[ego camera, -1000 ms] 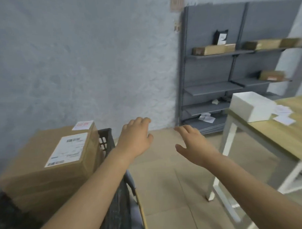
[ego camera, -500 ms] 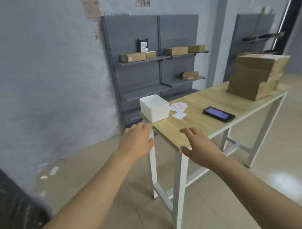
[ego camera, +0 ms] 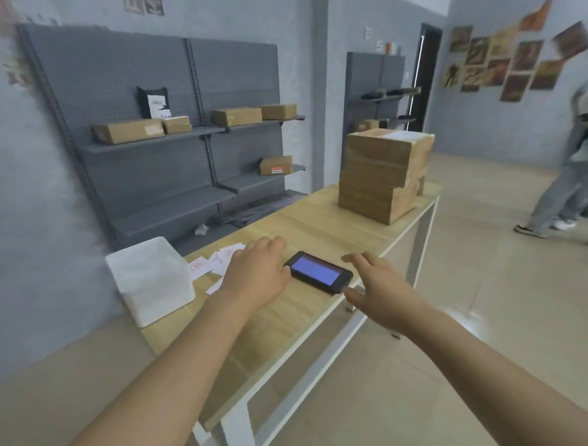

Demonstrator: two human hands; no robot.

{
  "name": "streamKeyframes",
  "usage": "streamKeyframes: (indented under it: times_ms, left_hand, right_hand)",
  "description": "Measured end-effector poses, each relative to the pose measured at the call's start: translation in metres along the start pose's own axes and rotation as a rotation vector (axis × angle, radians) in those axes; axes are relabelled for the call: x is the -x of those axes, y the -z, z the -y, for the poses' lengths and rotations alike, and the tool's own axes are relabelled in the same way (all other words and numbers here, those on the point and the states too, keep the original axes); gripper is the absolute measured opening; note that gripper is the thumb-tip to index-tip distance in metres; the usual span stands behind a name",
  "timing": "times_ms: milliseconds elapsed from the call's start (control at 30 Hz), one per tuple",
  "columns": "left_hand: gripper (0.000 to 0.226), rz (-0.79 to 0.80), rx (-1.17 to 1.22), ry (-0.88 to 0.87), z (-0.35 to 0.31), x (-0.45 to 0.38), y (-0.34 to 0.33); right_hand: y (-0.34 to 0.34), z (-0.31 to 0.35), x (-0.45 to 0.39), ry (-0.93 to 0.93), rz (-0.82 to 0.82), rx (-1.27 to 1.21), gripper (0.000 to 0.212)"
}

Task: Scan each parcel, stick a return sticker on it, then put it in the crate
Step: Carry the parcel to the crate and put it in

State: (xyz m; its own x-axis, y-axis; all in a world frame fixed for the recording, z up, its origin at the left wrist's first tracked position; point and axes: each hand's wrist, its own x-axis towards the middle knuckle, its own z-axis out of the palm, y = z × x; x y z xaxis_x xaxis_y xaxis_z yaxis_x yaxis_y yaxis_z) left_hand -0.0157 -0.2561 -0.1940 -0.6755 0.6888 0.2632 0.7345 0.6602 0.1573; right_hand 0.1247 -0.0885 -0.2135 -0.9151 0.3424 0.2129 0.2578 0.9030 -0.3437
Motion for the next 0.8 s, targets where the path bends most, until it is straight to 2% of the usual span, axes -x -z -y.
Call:
streamKeyframes:
  times_ms: [267,500,800]
  left_hand:
    - [0.043,-0.021,0.026,-0.037,-0.039,-0.129,-0.025]
    - [0.048,-0.009,0.076,0.069,-0.075,-0.224,-0.055]
    - [0.043,-0.092,0.289,0.274,-0.155,-0.35,-0.081]
  right_hand:
    - [0.027,-0.093,-0.097,-0.051,-0.083,-0.036,0.055]
    - [0.045,-0.176,-0.186,0.018,-0.154,-0.102,0.052]
    - [0.112,-0.292,-0.301,0.163,-0.405,-0.13,0.03]
